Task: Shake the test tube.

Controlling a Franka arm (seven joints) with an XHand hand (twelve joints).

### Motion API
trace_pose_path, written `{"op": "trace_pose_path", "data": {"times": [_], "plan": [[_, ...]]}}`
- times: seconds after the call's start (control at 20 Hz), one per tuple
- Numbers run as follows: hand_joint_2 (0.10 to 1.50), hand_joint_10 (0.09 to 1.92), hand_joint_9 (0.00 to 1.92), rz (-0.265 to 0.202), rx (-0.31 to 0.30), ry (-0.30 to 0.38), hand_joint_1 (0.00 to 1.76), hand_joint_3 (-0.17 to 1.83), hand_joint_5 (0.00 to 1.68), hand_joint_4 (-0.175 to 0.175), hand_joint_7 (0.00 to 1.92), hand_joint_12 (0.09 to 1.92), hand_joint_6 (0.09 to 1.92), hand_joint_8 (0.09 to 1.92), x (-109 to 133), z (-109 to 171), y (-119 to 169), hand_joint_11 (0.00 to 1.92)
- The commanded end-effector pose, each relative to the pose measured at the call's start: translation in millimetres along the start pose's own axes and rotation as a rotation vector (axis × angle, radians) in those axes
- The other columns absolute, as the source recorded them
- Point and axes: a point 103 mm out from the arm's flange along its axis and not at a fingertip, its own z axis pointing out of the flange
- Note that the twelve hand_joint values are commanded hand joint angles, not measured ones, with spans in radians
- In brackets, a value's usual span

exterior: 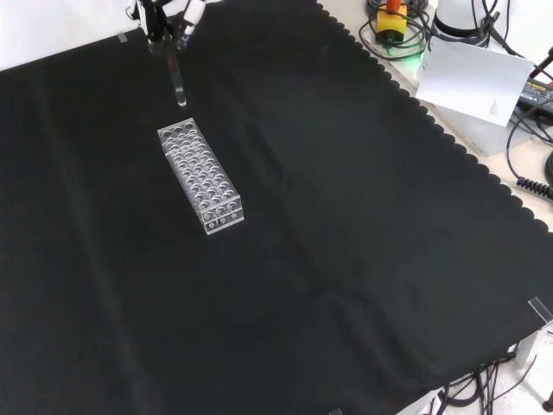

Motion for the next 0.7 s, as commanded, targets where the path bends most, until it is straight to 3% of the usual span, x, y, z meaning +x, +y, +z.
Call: {"op": "trace_pose_path", "data": {"times": [0.05, 0.4, 0.55, 0.7], "plan": [[1.03, 0.09, 1.45, -0.133, -0.005, 0.064, 1.42, -0.17, 1.32, -0.175, 1.38, 1.2, 0.32, 0.72, 61.3, 0.7, 1.3, 0.72], [1.03, 0.09, 1.45, -0.253, -0.01, 0.109, 1.42, -0.17, 1.32, -0.175, 1.38, 1.2, 0.32, 0.72, 115.2, -4.9, -4.2, 0.72], [1.03, 0.09, 1.45, -0.266, -0.013, 0.113, 1.42, -0.17, 1.32, -0.175, 1.38, 1.2, 0.32, 0.72, 123.2, -7.4, -5.6, 0.72], [1.03, 0.09, 1.45, -0.255, -0.012, 0.1, 1.42, -0.17, 1.32, -0.175, 1.38, 1.2, 0.32, 0.72, 116.1, -7.3, -4.1, 0.72]]}}
